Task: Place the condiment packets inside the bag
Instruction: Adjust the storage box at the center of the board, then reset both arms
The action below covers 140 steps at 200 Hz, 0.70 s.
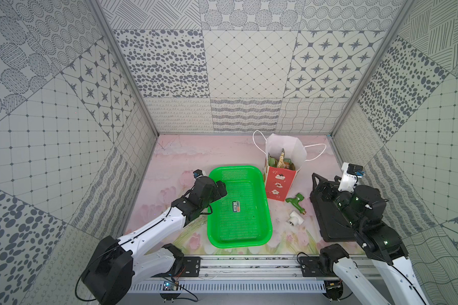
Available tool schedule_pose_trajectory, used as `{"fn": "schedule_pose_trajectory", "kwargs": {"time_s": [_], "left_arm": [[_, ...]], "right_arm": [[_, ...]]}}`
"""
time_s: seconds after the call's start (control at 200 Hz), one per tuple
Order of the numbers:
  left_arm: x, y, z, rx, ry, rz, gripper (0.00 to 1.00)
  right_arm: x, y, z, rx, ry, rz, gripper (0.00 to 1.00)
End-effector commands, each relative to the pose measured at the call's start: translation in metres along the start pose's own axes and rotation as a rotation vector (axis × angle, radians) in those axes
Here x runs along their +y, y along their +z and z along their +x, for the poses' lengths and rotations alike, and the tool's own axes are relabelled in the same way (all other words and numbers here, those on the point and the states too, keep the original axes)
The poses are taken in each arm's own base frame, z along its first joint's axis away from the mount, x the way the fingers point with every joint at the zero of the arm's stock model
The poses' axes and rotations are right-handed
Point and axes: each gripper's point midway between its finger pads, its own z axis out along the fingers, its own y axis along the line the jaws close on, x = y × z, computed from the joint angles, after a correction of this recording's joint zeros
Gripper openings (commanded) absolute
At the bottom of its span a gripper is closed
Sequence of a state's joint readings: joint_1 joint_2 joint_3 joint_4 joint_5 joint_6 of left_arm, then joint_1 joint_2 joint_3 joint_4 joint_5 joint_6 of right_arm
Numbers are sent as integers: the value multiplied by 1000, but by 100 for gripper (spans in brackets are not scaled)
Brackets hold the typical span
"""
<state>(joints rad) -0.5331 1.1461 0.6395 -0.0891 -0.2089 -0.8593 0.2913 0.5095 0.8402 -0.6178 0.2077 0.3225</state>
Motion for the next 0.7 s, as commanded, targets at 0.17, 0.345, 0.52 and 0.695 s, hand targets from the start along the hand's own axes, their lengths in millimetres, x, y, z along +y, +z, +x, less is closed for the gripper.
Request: {"fn": "schedule_pose_trajectory", "kwargs": {"time_s": [0.17, 0.345, 0.52, 0.695], "left_arm": [[-24, -19, -46, -60, 67, 3, 98], [5, -58, -57, -116, 81, -102, 99], [26, -93, -61, -175, 87, -151, 100], [39, -123, -68, -273, 100, -145, 99]], "right_arm": [[-38, 2, 13, -33, 9, 191, 97], [-48, 11, 25, -24, 7, 244, 97], [-56, 19, 35, -29, -7, 282, 97], [-54, 32, 45, -45, -51, 261, 97]]}}
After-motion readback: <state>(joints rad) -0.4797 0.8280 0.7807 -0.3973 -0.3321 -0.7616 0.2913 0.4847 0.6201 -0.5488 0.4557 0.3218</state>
